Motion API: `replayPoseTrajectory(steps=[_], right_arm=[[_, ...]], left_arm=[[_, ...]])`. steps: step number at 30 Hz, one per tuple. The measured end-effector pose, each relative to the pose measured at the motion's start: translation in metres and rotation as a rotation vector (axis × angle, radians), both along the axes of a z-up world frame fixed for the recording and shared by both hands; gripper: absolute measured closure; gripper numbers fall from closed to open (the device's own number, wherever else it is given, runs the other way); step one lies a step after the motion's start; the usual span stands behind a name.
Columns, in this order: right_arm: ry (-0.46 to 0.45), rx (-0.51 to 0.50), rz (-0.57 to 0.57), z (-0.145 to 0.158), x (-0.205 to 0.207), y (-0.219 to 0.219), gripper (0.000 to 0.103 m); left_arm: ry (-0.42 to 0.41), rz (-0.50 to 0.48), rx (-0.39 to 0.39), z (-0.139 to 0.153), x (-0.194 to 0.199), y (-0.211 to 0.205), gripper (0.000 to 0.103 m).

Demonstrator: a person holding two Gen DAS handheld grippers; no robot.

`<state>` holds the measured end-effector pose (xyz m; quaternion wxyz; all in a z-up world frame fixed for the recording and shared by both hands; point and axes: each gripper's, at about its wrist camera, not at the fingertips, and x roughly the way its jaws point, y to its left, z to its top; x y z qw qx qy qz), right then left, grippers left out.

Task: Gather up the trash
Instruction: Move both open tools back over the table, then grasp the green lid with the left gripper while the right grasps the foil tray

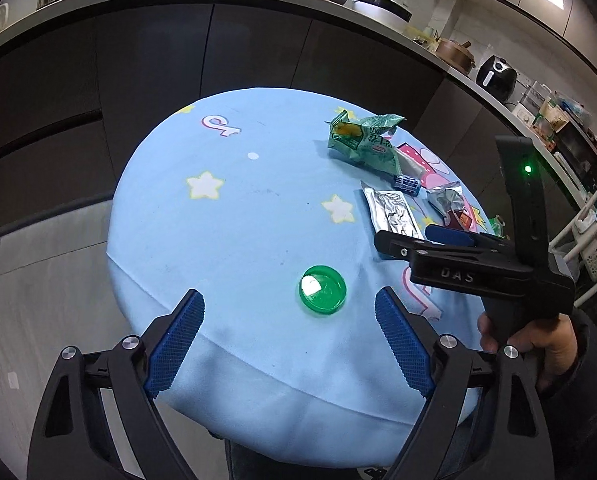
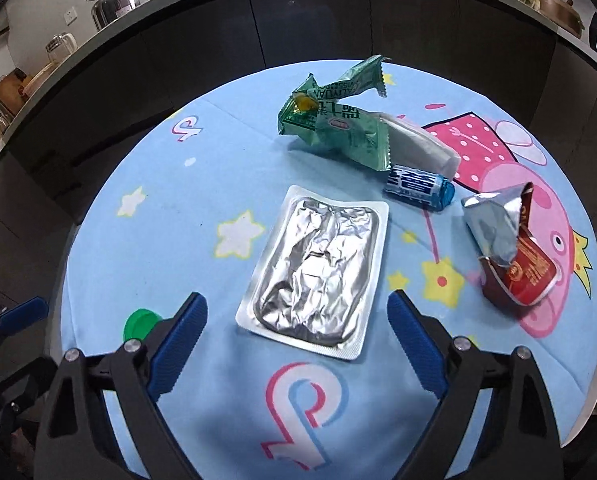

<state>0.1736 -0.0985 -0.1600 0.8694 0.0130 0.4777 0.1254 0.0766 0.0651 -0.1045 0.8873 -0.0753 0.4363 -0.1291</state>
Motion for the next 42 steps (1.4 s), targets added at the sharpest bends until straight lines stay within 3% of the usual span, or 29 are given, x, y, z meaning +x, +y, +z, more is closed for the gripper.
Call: replayPoseTrajectory(steps=[4, 6, 9, 16, 27, 37, 42], right_arm=[[-0.010, -0.058, -0.020, -0.007, 0.008, 0.007, 0.013], [-0.022, -0.103, -0.023, -0.006, 0.006, 0.007, 0.031], [-0.015, -0.109, -0.021, -0.005, 0.003, 0.000, 0.035], [-0.022, -0.087, -0.065, 0.004, -0.019, -0.029, 0.036], [-0.022, -0.029, -0.063, 0.012, -0.031, -0.036, 0.035], [-0.027, 0.011, -0.083, 0.016, -0.032, -0.045, 0.035], [-0.029, 0.032, -0.074, 0.018, -0.038, -0.047, 0.036]], left_arm=[[0.015, -0.022, -0.015, -0.007, 0.003, 0.000, 0.024], [0.021, -0.038, -0.017, -0.010, 0.005, -0.004, 0.025], [0.032, -0.060, -0.018, -0.016, 0.009, -0.012, 0.026], [0.058, -0.089, 0.006, -0.029, 0.026, -0.032, 0.033], [0.046, -0.075, 0.140, -0.037, 0.032, -0.058, 0.046], [0.019, -0.057, 0.249, -0.040, 0.031, -0.065, 0.069], [0.056, -0.041, 0.173, -0.036, 0.034, -0.059, 0.069]])
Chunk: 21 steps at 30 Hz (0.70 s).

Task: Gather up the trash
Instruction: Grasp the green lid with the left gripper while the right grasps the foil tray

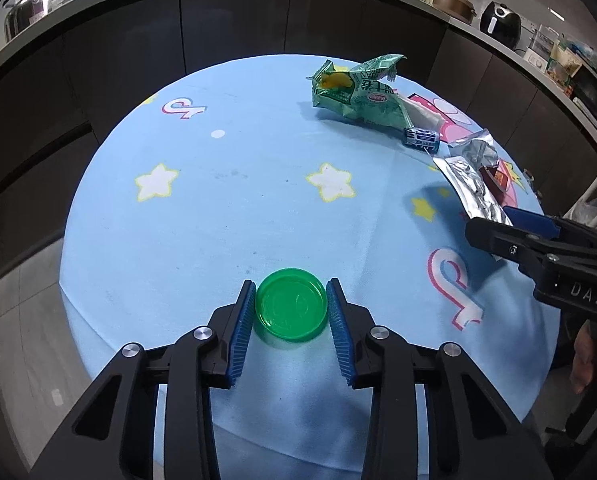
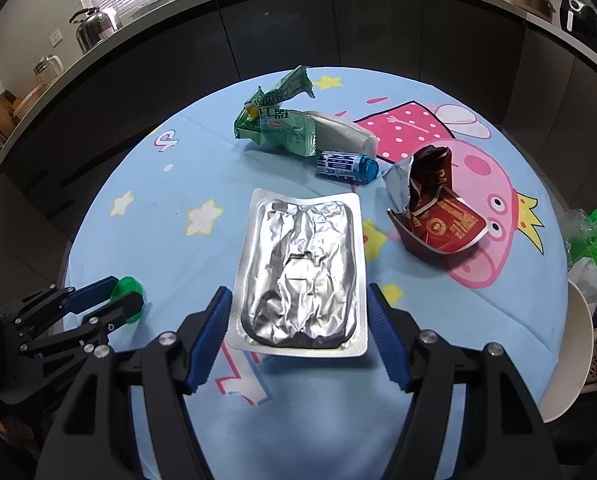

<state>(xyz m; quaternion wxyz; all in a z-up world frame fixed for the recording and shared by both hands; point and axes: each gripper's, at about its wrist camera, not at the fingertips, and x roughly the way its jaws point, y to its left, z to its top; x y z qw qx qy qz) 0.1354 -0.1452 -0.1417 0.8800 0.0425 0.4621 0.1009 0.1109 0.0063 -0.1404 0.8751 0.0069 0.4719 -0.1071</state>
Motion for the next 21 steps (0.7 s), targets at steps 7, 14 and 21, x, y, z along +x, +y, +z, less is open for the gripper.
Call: replayPoseTrajectory(steps=[7, 14, 21], right_arm=[[-0.051, 0.043, -0.014, 0.021, -0.009, -0.015, 0.036], [-0.107, 0.070, -0.051, 0.041, -0.020, -0.037, 0.036], [-0.153, 0.091, -0.116, 0.054, -0.034, -0.071, 0.036]], left_arm=[[-0.037, -0.026, -0.051, 0.028, -0.006, -0.010, 0.069], [-0.086, -0.080, -0.115, 0.060, -0.006, -0.033, 0.069], [-0.132, -0.157, -0.146, 0.088, -0.002, -0.072, 0.069]])
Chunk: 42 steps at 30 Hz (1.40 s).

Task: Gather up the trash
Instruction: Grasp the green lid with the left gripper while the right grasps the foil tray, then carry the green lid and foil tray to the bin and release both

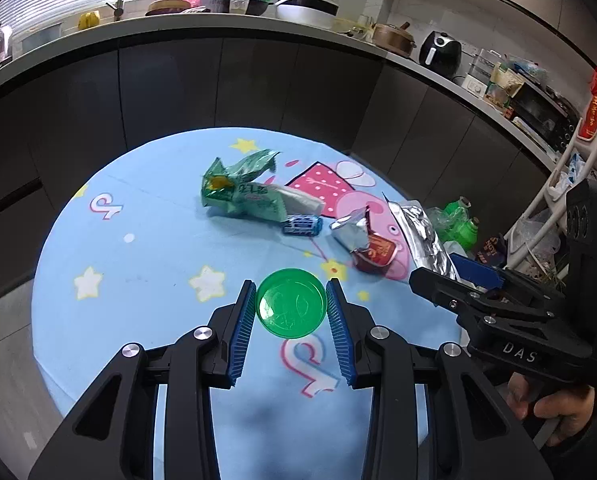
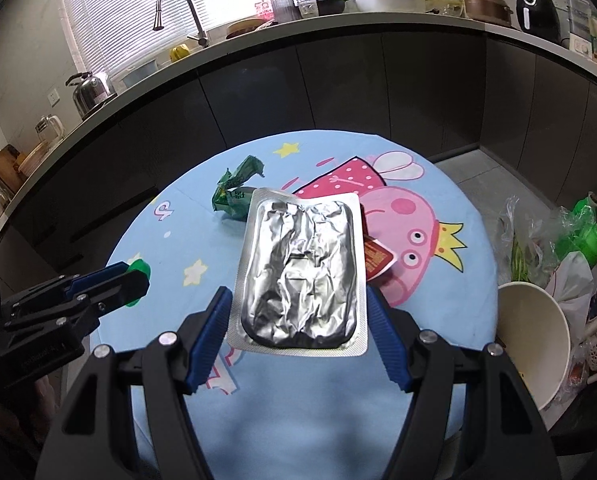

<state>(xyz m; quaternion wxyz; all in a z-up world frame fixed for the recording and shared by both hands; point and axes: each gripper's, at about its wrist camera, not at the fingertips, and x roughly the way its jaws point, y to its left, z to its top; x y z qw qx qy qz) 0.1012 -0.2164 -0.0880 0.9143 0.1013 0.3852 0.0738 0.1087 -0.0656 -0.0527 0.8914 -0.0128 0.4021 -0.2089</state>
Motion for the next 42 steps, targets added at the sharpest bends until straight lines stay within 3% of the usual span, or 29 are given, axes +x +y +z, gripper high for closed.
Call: replayPoseTrajectory(steps=[10, 21, 32, 42], right_arm=[[-0.034, 0.035, -0.136, 0.003, -0.024, -0.068, 0.036], [-0.019, 0.063, -0.298, -0.015, -0.054, -0.148, 0.036], [0.058, 0.083, -0.422, -0.061, -0.072, -0.201, 0.036], [0.172, 0.088, -0.474, -0.119, -0.066, -0.220, 0.035]], left_arm=[[-0.038, -0.126, -0.015, 0.019, 0.006, -0.069, 0.069], [-0.023, -0.268, -0.020, 0.016, 0.011, -0.156, 0.069], [0.008, -0.362, -0.015, 0.004, 0.013, -0.221, 0.069], [0.073, -0.431, -0.004, -0.022, 0.016, -0.265, 0.069]])
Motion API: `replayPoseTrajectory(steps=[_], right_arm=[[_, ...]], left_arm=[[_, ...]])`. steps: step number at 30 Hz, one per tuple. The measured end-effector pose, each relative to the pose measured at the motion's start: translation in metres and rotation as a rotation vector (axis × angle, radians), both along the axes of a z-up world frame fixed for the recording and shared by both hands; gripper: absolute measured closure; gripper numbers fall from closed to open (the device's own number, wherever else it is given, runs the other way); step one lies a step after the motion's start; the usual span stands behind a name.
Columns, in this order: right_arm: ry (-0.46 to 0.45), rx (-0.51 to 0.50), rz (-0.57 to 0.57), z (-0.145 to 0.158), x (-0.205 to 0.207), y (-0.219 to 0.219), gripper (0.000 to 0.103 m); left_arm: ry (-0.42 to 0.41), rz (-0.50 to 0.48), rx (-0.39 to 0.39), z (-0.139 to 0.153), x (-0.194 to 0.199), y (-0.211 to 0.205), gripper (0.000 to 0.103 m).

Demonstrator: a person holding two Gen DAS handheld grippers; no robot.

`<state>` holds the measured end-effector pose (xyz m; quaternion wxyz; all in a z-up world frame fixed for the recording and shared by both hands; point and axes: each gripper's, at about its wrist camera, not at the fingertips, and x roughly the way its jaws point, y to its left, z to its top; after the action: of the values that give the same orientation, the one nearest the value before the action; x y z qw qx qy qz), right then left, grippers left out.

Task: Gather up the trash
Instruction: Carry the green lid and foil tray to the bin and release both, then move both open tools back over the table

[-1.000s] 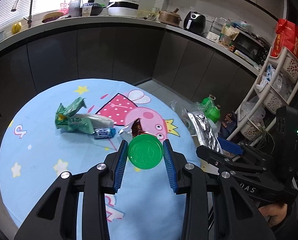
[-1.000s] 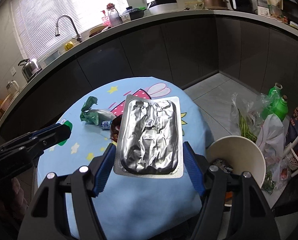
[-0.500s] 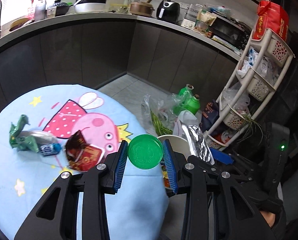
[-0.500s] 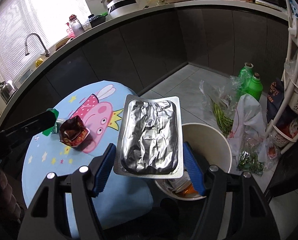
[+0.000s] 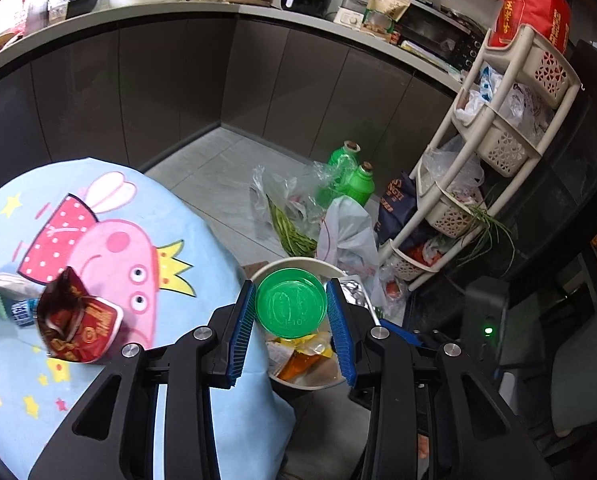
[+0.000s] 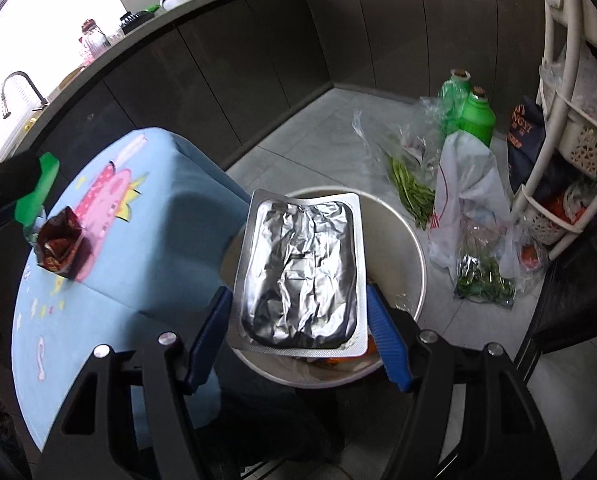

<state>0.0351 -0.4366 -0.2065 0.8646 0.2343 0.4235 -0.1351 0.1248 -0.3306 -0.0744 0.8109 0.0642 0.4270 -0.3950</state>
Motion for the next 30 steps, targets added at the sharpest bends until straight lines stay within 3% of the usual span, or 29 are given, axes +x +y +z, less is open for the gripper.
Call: replayPoseTrajectory(steps=[7, 10, 11, 15, 29, 30], right_arm=[[0.062, 0.035, -0.004, -0.037, 0.011, -0.007, 0.035], [0.078, 0.028, 0.002, -0.045, 0.014, -0.010, 0.029], [0.080, 0.018, 0.002, -0.046, 0.014, -0.010, 0.023], [0.091, -0.007, 0.002, -0.048, 0.011, -0.013, 0.015], [0.117, -0.044, -0.013, -0.045, -0.004, -0.025, 0.011], [0.122, -0.047, -0.010, -0.046, -0.004, -0.024, 0.011]], left_arm=[[0.040, -0.024, 0.034, -0.025, 0.006, -0.020, 0.069], [0.056, -0.022, 0.046, -0.033, 0.009, -0.025, 0.069], [0.058, -0.022, 0.049, -0.034, 0.010, -0.027, 0.069], [0.066, -0.025, 0.058, -0.039, 0.012, -0.035, 0.069], [0.068, -0.086, 0.087, -0.061, 0.012, -0.071, 0.068], [0.062, -0.088, 0.089, -0.061, 0.012, -0.072, 0.063]])
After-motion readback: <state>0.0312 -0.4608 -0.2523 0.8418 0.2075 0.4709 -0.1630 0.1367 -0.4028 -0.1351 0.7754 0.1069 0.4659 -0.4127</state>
